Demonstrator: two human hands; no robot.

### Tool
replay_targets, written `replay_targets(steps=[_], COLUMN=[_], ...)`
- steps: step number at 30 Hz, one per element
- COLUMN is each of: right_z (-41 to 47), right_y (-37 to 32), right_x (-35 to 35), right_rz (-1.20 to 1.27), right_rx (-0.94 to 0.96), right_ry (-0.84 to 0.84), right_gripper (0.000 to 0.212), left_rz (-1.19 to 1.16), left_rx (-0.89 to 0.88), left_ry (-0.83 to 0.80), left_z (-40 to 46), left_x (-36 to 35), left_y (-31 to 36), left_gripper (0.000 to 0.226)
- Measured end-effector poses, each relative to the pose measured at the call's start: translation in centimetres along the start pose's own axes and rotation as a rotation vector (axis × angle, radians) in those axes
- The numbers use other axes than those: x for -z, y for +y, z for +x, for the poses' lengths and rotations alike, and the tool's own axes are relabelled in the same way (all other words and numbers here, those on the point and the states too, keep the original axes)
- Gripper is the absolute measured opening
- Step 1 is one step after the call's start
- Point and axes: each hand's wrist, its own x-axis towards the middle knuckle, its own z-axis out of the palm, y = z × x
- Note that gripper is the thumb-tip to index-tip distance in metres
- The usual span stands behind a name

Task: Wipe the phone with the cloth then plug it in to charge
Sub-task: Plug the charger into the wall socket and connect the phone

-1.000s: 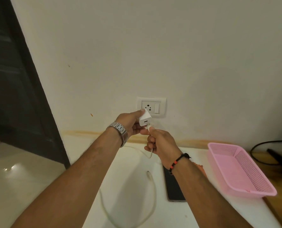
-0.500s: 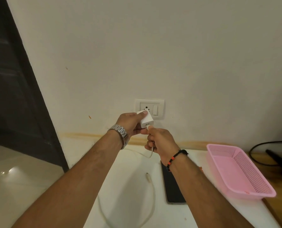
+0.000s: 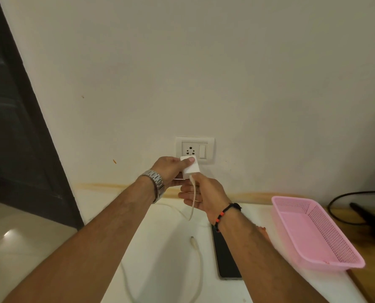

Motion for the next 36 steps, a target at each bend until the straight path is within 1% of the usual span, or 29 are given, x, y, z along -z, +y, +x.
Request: replay_targets(steps=[1, 3, 6, 10, 13, 16, 19, 25, 29, 33, 36], right_z=[0.2, 0.6, 1.2, 1.9, 2.4, 2.9, 3.2, 3.7, 3.8, 4.0, 4.1], right_y=[0.0, -0.2, -0.7, -0.8, -0.9, -1.1, -1.2, -1.5, -1.8, -2.0, -2.3], right_x=[0.2, 0.5, 1.1, 1.0, 0.9, 0.8, 0.5, 0.5, 0.4, 0.3, 0.0], right_rz=[0.016, 0.121, 0.206, 0.214, 0.214, 0.207, 0.211, 0.207, 0.203, 0.201, 0.212], right_rx=[-0.013, -0.012, 0.057, 0.088, 0.097, 0.103, 0.096, 0.082, 0.081, 0.078, 0.071], right_ry=[0.030, 0.072, 0.017, 0.053, 0.084, 0.097, 0.111, 0.131, 0.145, 0.156, 0.166], right_gripper=[0.031, 0.032, 0.029, 0.020, 0.014, 0.018, 0.020, 0.019, 0.009, 0.013, 0.018], left_rz=[0.011, 0.037, 0.027, -0.079, -0.193, -0.240, -0.293, -0.296, -0.290, -0.288, -0.284], left_rx=[0.005, 0.001, 0.001, 0.061, 0.112, 0.092, 0.061, 0.059, 0.063, 0.069, 0.062], left_ry=[0.006, 0.013, -0.008, -0.028, -0.029, -0.039, -0.005, 0.014, 0.011, 0.017, 0.053], left_z=[0.0, 0.2, 0.2, -0.1, -0.6, -0.9, -0.6, 0.0, 0.0, 0.0, 0.4], left_x=[0.0, 0.1, 0.2, 0.2, 0.5, 0.7, 0.6, 0.6, 0.5, 0.4, 0.3], left_y=[-0.1, -0.3, -0.2, 0.1, 0.1, -0.2, -0.4, -0.5, -0.2, 0.1, 0.0], left_gripper=[0.044, 0.042, 0.045, 0.049, 0.035, 0.029, 0.028, 0.028, 0.028, 0.026, 0.027])
